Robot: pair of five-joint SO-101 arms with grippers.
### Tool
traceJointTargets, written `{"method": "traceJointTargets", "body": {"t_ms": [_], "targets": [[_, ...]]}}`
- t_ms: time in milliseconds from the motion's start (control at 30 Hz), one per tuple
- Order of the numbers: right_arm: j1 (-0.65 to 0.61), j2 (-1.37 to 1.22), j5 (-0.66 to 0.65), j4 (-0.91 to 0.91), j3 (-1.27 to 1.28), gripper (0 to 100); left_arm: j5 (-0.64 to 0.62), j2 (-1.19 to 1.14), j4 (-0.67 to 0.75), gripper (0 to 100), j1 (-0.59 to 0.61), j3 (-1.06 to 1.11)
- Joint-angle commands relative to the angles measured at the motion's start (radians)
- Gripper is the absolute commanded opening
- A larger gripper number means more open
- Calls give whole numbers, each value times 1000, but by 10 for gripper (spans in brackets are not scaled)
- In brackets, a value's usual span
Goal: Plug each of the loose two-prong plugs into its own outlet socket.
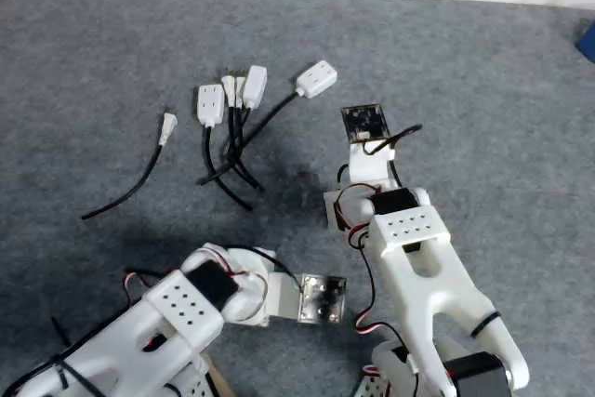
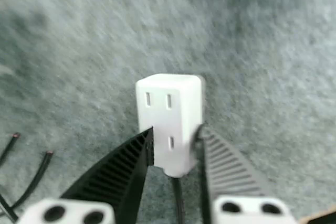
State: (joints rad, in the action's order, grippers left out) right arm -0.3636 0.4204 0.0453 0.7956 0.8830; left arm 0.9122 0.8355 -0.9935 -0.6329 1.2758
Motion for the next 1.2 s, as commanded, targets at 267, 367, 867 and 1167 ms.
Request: {"method": "traceJointTargets", "body": {"t_ms": [267,367,867,1167], "targets": [[10,28,-9,-16,-4,5,-8,-12,167,91,203,-1],[-5,28,-8,-15,-4,5,-8,-13,173,91,242,-38],[-44,28,-9,-15,-4,5,-163,-2,72,268,294,-163],[-199,28,52,-15,-97,5,-514,-2,296,225,757,-200]]}}
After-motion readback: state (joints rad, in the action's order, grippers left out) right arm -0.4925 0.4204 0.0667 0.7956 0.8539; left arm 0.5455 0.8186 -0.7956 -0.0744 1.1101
